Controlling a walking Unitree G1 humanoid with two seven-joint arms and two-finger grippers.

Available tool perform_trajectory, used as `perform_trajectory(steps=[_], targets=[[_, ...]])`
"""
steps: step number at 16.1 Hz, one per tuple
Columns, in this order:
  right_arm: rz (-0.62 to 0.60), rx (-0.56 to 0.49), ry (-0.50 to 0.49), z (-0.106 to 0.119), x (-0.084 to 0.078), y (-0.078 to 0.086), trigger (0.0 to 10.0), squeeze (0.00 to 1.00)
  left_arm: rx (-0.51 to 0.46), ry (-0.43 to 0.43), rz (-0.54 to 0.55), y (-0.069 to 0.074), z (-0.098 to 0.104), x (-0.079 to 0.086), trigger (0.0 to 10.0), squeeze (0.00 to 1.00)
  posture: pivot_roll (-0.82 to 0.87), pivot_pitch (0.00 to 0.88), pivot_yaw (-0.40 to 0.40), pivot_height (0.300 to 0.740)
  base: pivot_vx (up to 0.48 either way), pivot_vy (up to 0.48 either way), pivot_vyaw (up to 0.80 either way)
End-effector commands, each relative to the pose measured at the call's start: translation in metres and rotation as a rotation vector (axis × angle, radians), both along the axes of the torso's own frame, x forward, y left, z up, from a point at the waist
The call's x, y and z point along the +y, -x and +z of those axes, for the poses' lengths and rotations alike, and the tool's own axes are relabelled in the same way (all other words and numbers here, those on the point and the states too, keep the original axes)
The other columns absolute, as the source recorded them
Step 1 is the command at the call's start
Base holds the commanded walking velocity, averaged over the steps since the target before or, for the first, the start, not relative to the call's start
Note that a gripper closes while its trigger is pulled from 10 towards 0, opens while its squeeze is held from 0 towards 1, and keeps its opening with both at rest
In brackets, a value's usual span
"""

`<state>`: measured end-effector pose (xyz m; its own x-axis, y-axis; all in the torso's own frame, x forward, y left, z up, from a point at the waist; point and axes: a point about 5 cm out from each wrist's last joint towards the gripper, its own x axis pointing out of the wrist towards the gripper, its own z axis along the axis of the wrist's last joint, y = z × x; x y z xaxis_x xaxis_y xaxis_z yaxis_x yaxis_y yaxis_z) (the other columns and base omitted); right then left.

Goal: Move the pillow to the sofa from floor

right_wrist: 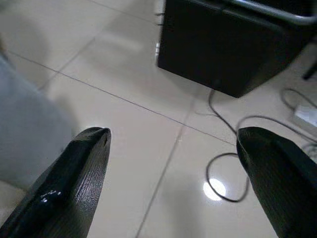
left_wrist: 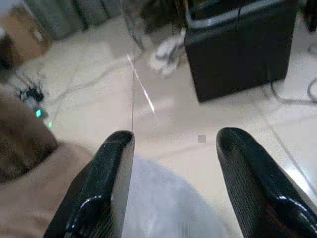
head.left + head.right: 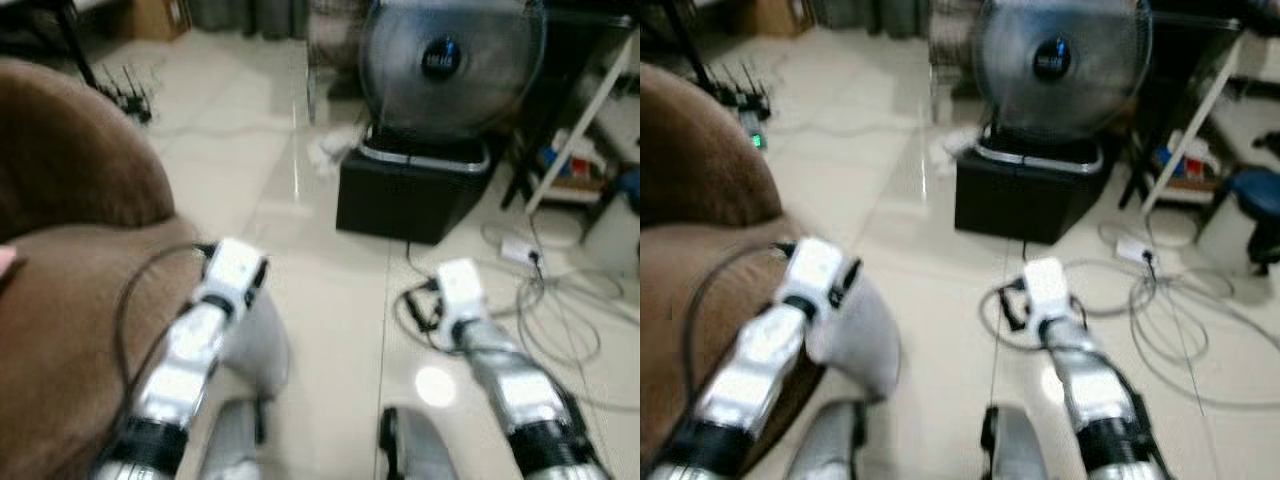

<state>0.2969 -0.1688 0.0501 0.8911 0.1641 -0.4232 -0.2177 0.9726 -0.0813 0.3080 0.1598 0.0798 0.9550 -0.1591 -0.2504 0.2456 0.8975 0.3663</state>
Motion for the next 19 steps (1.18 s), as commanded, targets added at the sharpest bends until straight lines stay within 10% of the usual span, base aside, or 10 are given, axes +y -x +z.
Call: perform_trajectory(steps=[1, 4, 5, 12, 19], targets=[[0.019, 0.004, -0.01, 0.001, 0.006, -0.002, 10.0, 0.0, 0.057, -0.052, 0.024, -0.001, -0.008, 0.008, 10.0, 0.0, 0.07, 0.0, -0.051, 0.567, 0.0, 0.0, 0.0], [0.108, 0.034, -0.007, 0.002, 0.009, -0.003, 10.0, 0.0, 0.292, -0.064, 0.117, -0.014, -0.036, 0.014, 10.0, 0.0, 0.06, 0.0, -0.066, 0.567, 0.0, 0.0, 0.0], [0.141, 0.044, -0.005, 0.002, 0.01, -0.003, 10.0, 0.0, 0.329, -0.041, 0.145, -0.017, -0.039, 0.016, 10.0, 1.0, 0.05, 0.0, -0.071, 0.567, 0.0, 0.0, 0.0], [0.286, 0.074, 0.017, 0.005, 0.007, 0.001, 10.0, 0.0, 0.515, -0.008, 0.287, -0.015, -0.059, 0.021, 10.0, 1.0, -0.05, 0.0, -0.063, 0.567, 0.0, 0.0, 0.0], [0.459, 0.034, -0.023, 0.021, 0.007, 0.02, 10.0, 0.0, 0.441, 0.048, 0.413, -0.013, -0.063, 0.018, 10.0, 1.0, -0.11, 0.043, -0.097, 0.567, 0.0, 0.0, 0.0]])
